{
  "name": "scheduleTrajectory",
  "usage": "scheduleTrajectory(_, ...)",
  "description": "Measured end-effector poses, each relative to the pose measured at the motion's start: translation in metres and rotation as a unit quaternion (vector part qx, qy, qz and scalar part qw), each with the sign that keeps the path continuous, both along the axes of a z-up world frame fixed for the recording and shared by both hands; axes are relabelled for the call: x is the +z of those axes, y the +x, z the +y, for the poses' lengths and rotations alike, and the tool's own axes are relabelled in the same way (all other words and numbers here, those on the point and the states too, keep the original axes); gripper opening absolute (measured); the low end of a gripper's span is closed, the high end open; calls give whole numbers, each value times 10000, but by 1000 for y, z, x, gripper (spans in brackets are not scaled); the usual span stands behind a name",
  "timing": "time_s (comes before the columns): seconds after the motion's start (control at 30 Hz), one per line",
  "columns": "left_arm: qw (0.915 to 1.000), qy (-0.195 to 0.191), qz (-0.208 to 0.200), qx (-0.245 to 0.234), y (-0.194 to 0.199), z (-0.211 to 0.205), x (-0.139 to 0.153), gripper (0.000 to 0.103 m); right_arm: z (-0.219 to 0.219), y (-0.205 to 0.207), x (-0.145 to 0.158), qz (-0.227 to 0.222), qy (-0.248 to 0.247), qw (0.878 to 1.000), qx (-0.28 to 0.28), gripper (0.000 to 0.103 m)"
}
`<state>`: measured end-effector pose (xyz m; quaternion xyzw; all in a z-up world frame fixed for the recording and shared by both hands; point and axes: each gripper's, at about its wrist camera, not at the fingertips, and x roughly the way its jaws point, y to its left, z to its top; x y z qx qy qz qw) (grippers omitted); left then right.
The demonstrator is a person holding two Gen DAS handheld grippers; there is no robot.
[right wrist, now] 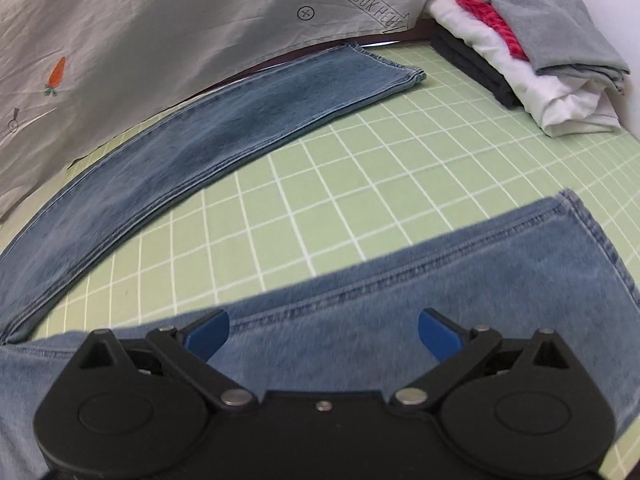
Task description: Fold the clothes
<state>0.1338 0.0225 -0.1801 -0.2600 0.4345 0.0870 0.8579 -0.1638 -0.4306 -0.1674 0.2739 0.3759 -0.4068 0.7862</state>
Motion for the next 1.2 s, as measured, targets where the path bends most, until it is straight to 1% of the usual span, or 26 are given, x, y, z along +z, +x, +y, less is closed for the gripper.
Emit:
scheduleTrajectory(0.03, 9999, -90, -50, -4, 0, 2, -2, 42, 4, -2, -1, 1, 8, 10000, -2, 102)
scheduleTrajectory(0.07, 9998, -182, -84, 4, 0, 5, -3, 13, 9, -5, -2, 14, 17, 10000, 5, 102)
scheduleTrajectory(0.13, 9991, -400, -135, 62, -3, 13, -3, 12, 18, -9, -5, 66, 62, 10000, 11, 102)
scheduleTrajectory(0.2, 9964, -748, -397, 86, -12, 25, 5, 10, 25, -14, -10, 120, 154, 9998, -11, 102)
scheduleTrajectory(0.27, 9910, -1089, -780, 38, -27, 38, 18, 10, 29, -20, -12, 168, 212, 9996, -56, 102)
scheduleTrajectory(0.33, 9834, -1440, -1100, 106, -44, 56, 25, 10, 29, -26, -16, 234, 309, 9991, -181, 102)
scheduleTrajectory(0.37, 9804, -1568, -1183, 183, -52, 65, 26, 10, 29, -29, -18, 257, 366, 9987, -241, 102)
scheduleTrajectory(0.4, 9811, -1550, -1121, 285, -58, 72, 23, 10, 28, -32, -21, 255, 438, 9983, -281, 102)
scheduleTrajectory(0.43, 9844, -1410, -988, 355, -62, 77, 18, 10, 28, -35, -23, 252, 496, 9980, -299, 102)
scheduleTrajectory(0.5, 9923, -1006, -590, 429, -66, 78, 3, 10, 28, -39, -26, 269, 585, 9975, -287, 102)
scheduleTrajectory(0.53, 9938, -908, -445, 456, -67, 77, -1, 11, 29, -42, -27, 282, 612, 9974, -273, 102)
scheduleTrajectory(0.57, 9951, -809, -301, 483, -69, 76, -5, 19, 30, -45, -28, 295, 638, 9972, -258, 102)
scheduleTrajectory(0.6, 9960, -718, -217, 491, -71, 74, -7, 23, 30, -48, -28, 303, 632, 9972, -244, 102)
scheduleTrajectory(0.63, 9966, -640, -236, 470, -72, 71, -4, 24, 30, -52, -28, 310, 624, 9973, -229, 102)
scheduleTrajectory(0.7, 9982, -382, -261, 374, -73, 62, 4, 41, 29, -61, -28, 314, 618, 9973, -260, 102)
scheduleTrajectory(0.77, 9993, -78, -280, 252, -72, 52, 13, 47, 26, -69, -29, 310, 622, 9971, -305, 103)
scheduleTrajectory(0.83, 9992, 207, -321, 134, -72, 43, 22, 48, 25, -74, -30, 326, 586, 9974, -278, 103)
scheduleTrajectory(0.9, 9982, 394, -454, 16, -75, 36, 32, 51, 27, -75, -31, 395, 533, 9976, -188, 103)
scheduleTrajectory(0.97, 9968, 524, -569, -183, -75, 29, 39, 51, 30, -71, -32, 539, 449, 9975, -84, 103)
scheduleTrajectory(1.07, 9936, 738, -710, -478, -72, 20, 48, 50, 34, -61, -36, 876, 273, 9958, 69, 103)
scheduleTrajectory(1.13, 9909, 878, -778, -654, -67, 16, 53, 49, 34, -60, -36, 846, 248, 9961, -5, 103)
scheduleTrajectory(1.2, 9900, 872, -840, -727, -58, 17, 56, 43, 32, -58, -37, 845, 262, 9960, -116, 103)
